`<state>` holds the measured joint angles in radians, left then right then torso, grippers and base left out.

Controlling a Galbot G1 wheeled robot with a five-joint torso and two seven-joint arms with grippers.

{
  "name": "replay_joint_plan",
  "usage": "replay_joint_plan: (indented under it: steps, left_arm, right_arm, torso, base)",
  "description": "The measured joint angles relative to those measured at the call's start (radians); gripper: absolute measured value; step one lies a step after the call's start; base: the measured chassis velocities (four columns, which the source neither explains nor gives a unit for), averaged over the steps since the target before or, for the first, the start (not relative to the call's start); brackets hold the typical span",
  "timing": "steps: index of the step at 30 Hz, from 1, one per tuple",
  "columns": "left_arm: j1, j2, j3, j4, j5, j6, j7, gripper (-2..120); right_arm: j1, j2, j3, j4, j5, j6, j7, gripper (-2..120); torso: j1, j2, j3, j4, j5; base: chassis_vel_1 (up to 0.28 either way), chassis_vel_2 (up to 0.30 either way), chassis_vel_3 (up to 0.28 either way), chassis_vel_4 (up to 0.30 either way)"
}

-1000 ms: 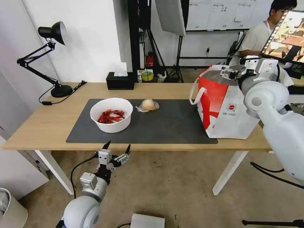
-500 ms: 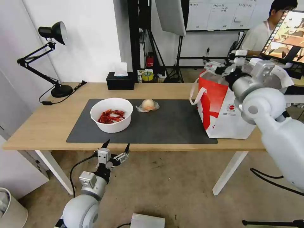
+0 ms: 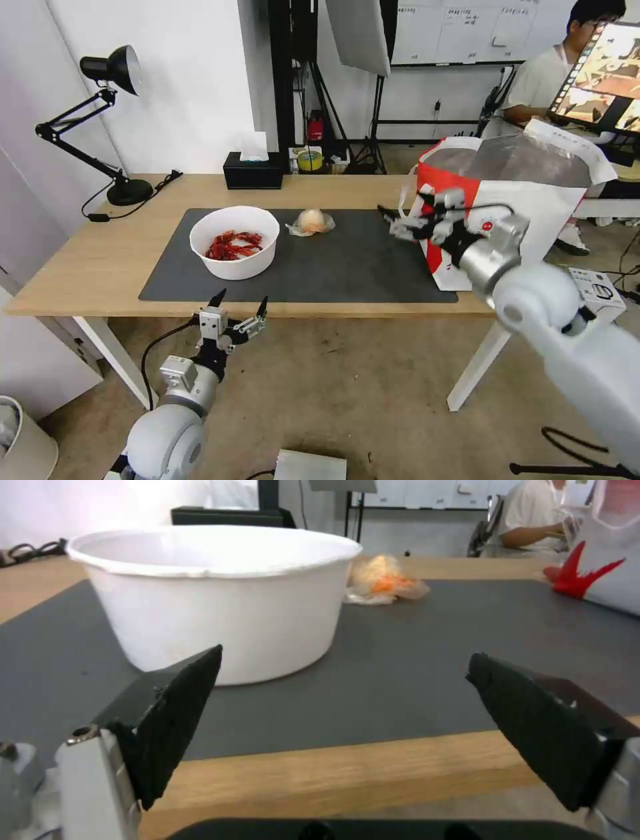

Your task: Pick up the trash from the table and place it into the takeout bag.

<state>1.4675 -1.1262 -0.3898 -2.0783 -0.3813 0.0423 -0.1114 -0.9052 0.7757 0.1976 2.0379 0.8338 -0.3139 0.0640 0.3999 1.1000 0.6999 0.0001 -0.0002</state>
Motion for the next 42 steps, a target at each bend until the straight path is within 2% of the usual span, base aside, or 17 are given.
replay_joint_plan:
  steps: [4, 6, 13, 21, 36, 38, 39, 40, 42]
  left_arm:
    - [0.006, -0.001, -0.007, -0.002, 0.0, -0.004, 0.0, 100]
    - [0.009, -0.001, -0.01, -0.003, 0.0, -0.006, 0.001, 100]
    - [0.017, -0.001, -0.015, -0.001, 0.001, -0.015, 0.003, 100]
    - [0.029, -0.001, -0.019, -0.001, 0.003, -0.02, 0.007, 100]
    - [0.036, -0.003, -0.021, 0.008, 0.004, -0.029, 0.009, 100]
    - [0.02, -0.001, 0.005, 0.021, 0.005, -0.03, 0.009, 100]
    - [0.008, 0.001, 0.019, 0.028, 0.006, -0.03, 0.01, 100]
    - [0.008, 0.001, 0.019, 0.028, 0.006, -0.03, 0.01, 100]
    - [-0.004, 0.004, 0.031, 0.033, 0.011, -0.03, 0.011, 100]
  right_arm:
    - [-0.084, 0.022, 0.006, -0.003, -0.053, 0.019, -0.002, 100]
    - [-0.178, 0.045, 0.034, -0.012, -0.098, 0.046, -0.015, 100]
    - [-0.349, 0.098, 0.092, -0.02, -0.166, 0.106, -0.038, 100]
    - [-0.422, 0.144, 0.109, -0.021, -0.21, 0.142, -0.042, 100]
    - [-0.368, 0.141, 0.081, -0.042, -0.19, 0.143, -0.022, 100]
    - [-0.29, 0.144, 0.05, -0.086, -0.162, 0.137, -0.008, 100]
    - [-0.253, 0.15, 0.038, -0.108, -0.149, 0.133, -0.004, 100]
    - [-0.253, 0.15, 0.038, -0.108, -0.149, 0.133, -0.004, 100]
    - [-0.15, 0.163, -0.004, -0.166, -0.114, 0.125, -0.001, 100]
  torso:
    - [0.0, 0.0, 0.0, 0.0001, 0.0]
    - [0.0, 0.0, 0.0, 0.0, 0.0002]
    - [0.0, 0.0, 0.0, -0.0002, 0.0001]
    - [0.0, 0.0, 0.0, -0.0001, 0.0001]
    - [0.0, 0.0, 0.0, -0.0003, 0.0001]
    - [0.0, 0.0, 0.0, 0.0005, 0.0002]
    - [0.0, 0.0, 0.0, -0.0004, 0.0]
    - [0.0, 0.0, 0.0, -0.0004, 0.0]
    - [0.0, 0.0, 0.0, -0.0003, 0.0003]
  base:
    - [0.0, 0.0, 0.0, 0.0]
    - [0.0, 0.0, 0.0, 0.0]
    - [0.0, 0.0, 0.0, 0.0]
    - [0.0, 0.0, 0.0, 0.0]
    - [0.0, 0.0, 0.0, 0.0]
    - [0.0, 0.0, 0.0, 0.0]
    - [0.0, 0.0, 0.0, 0.0]
    - [0.0, 0.0, 0.0, 0.0]
    - [0.0, 0.0, 0.0, 0.0]
